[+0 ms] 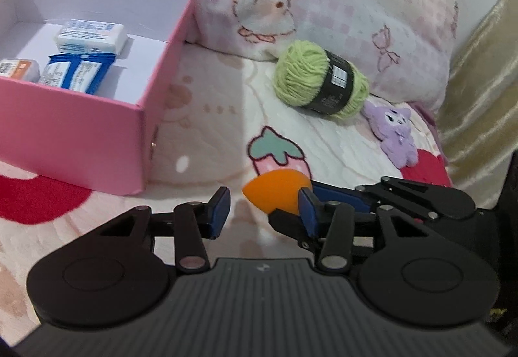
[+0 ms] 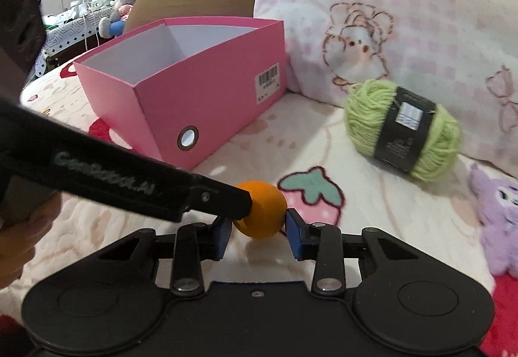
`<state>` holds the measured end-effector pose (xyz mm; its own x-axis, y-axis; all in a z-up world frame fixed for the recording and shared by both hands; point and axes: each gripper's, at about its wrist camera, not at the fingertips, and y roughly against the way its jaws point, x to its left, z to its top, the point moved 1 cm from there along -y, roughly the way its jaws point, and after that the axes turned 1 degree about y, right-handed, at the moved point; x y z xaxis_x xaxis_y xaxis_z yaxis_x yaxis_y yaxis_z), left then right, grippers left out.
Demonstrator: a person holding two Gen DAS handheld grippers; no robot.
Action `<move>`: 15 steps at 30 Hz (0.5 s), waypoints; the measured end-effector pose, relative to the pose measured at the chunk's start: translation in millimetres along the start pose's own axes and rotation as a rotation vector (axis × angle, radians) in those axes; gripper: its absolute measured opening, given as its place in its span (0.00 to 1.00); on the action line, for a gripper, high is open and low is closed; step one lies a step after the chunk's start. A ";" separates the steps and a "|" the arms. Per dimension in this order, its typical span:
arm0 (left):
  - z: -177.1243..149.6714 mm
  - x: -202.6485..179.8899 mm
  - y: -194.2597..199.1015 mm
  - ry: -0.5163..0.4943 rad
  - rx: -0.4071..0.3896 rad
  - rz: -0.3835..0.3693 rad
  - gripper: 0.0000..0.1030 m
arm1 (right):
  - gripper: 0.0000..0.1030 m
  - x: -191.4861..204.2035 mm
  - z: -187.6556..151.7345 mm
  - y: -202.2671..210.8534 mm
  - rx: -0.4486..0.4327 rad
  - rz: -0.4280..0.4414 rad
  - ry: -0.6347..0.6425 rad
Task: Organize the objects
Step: 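Lower the left gripper onto the orange sponge and close on it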
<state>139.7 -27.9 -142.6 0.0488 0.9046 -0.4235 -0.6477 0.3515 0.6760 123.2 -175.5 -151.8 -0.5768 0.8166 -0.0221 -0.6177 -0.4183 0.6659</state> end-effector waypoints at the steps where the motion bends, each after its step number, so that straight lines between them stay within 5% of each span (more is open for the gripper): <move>1: -0.6 -1.8 -0.9 0.000 0.007 0.002 0.45 | 0.40 0.3 -2.8 2.4 0.010 -0.004 0.005; 15: -5.4 -22.1 -10.7 -0.064 0.074 -0.041 0.47 | 0.38 -7.2 -17.7 17.2 0.033 0.004 -0.079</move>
<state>141.5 -53.0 -143.7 0.1244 0.9018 -0.4139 -0.5865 0.4033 0.7024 107.3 -195.6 -153.4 -0.5343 0.8444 0.0388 -0.5970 -0.4095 0.6898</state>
